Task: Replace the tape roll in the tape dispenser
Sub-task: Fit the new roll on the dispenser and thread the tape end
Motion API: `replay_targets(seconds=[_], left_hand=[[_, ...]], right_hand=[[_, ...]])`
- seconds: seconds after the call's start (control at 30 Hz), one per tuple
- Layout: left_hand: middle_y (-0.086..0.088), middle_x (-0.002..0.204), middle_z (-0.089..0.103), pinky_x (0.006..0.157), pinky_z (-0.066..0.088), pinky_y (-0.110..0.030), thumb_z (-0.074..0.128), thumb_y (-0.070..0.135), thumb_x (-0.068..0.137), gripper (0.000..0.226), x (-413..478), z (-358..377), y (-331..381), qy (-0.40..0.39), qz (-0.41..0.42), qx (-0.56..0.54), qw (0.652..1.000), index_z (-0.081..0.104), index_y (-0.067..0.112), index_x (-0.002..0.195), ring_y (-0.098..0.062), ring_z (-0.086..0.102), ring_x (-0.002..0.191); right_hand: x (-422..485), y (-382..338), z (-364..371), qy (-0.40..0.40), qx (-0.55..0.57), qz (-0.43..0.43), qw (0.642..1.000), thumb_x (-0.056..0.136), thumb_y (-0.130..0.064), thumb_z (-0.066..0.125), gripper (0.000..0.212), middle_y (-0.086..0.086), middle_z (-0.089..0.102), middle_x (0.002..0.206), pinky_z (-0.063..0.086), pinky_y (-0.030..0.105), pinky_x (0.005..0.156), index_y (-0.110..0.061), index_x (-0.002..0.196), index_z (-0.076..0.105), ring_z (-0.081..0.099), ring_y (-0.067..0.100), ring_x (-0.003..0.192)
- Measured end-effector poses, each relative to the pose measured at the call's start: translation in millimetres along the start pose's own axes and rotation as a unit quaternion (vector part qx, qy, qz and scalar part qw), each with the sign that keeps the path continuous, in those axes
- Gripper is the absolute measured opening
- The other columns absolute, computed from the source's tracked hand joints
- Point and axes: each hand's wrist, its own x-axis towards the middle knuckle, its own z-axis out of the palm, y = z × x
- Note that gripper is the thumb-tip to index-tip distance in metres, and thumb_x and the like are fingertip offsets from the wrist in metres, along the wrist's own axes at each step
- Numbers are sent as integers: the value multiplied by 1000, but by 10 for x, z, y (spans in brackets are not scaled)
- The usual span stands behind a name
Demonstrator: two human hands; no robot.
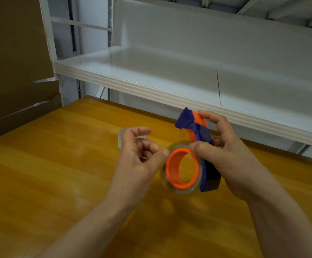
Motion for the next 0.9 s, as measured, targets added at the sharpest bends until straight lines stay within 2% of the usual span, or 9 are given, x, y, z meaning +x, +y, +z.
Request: replay_targets(seconds=[0.1,0.17,0.23,0.33,0.47,0.57,0.67,0.73,0.9], left_hand=[[14,82,62,71,49,-18,75,58,62,47,-116,76,32,-61,-3,75,995,57,35,99,-2,59,78],[19,89,60,73,47,-15,66,76,54,57,-189,151,54,-99,3,208,973,57,40,96,-2,59,87],[24,89,54,81,50,-29,57,84,56,59,-222,194,45,-109,52,314,942,57,39,94,-3,54,91],[19,79,53,76,51,-41,58,74,65,46,-229,210,1,-95,79,327,937,58,31,82,-5,52,84],[12,86,57,73,54,-38,62,77,62,49,-240,243,-50,-127,42,272,953,58,34,85,-9,56,84],[5,78,66,72,54,-44,62,76,70,47,-213,242,-30,-142,34,198,969,65,30,81,-15,62,80],[1,68,68,68,51,-36,56,48,91,37,-95,139,-53,-62,4,108,992,69,19,74,-11,64,70],[3,68,64,65,44,-28,53,29,100,32,20,25,-83,19,-44,90,995,68,17,73,-2,57,65],[-2,77,63,69,37,-29,49,21,100,29,221,-182,-219,104,-160,70,979,69,14,81,-11,52,75]], right_hand=[[16,8,11,15,32,-9,999,81,-17,78,64,9,64,98,60,29,62,-57,124,51,67,13,61],[14,6,39,20,42,-7,999,82,-18,77,65,9,65,98,59,27,61,-55,127,49,67,13,61],[3,-1,92,22,46,-6,999,82,-17,77,66,8,65,98,62,31,62,-55,128,48,69,16,62],[-17,-17,163,30,16,-6,999,82,-16,77,63,-1,63,93,63,32,60,-56,123,50,70,14,59],[-28,-51,83,22,-28,9,999,82,-17,77,61,-1,65,94,66,47,68,-59,119,52,73,28,70],[-11,-83,-5,-15,-84,47,995,78,-23,78,65,-1,68,98,64,42,68,-58,124,49,73,23,68],[95,-131,-75,-58,-200,94,973,78,-30,77,61,-1,69,101,64,48,70,-61,123,49,73,27,79],[189,-196,-124,-107,-270,122,949,80,-34,76,58,-3,68,105,61,40,68,-59,125,49,71,25,85],[408,-300,-92,-215,-381,157,886,80,-40,73,51,-6,69,103,55,29,68,-54,127,58,71,17,82]])
